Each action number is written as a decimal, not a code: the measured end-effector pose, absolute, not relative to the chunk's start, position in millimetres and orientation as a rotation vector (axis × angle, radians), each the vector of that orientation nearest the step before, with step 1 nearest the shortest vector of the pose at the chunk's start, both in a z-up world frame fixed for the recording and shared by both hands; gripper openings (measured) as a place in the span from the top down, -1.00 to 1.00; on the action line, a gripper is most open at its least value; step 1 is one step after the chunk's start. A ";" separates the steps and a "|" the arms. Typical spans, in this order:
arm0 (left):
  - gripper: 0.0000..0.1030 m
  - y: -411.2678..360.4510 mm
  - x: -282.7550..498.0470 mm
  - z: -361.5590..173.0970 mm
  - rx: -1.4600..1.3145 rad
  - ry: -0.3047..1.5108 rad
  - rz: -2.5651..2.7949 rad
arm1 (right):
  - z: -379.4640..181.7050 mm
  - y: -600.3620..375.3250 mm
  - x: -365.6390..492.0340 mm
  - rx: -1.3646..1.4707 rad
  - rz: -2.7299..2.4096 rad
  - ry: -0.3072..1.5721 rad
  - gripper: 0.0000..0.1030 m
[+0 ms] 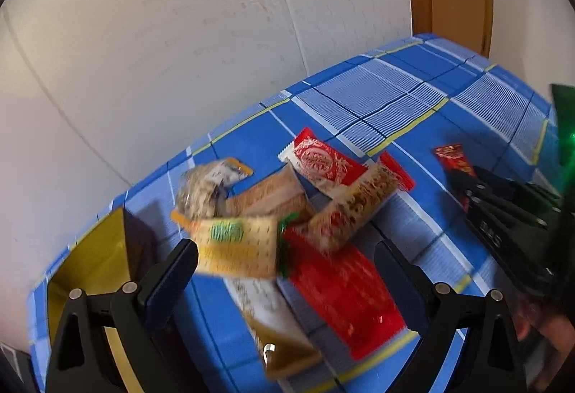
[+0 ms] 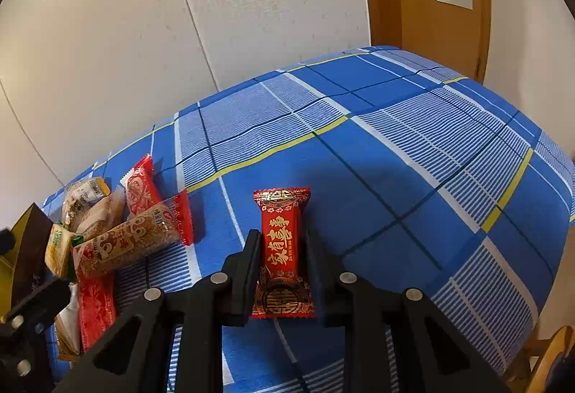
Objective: Organize snacks
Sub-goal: 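Grasp the chipmunk bar with the left tool while the right tool grasps a red candy bar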
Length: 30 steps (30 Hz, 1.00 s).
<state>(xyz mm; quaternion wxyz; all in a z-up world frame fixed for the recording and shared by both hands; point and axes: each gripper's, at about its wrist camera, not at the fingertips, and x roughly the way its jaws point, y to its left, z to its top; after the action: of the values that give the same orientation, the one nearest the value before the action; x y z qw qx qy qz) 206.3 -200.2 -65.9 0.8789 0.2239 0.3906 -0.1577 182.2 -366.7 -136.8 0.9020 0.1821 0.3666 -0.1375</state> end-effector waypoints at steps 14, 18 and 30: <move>-0.15 -228.0 225.9 -94.2 0.506 0.825 -0.425 | -136.4 -368.0 182.1 0.375 -0.296 0.753 0.52; 0.32 -228.8 217.5 -93.6 0.516 0.842 -0.474 | -136.5 -367.7 181.8 0.375 -0.297 0.753 0.52; -0.10 -239.5 232.9 -101.6 0.474 0.906 -0.439 | -137.1 -367.6 182.0 0.380 -0.294 0.751 0.52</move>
<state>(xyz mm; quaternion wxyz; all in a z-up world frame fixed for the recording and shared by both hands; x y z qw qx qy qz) 232.9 -239.5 -101.6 0.8492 0.2248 0.4298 -0.2086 182.0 -367.6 -137.1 0.9023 0.1840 0.3631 -0.1421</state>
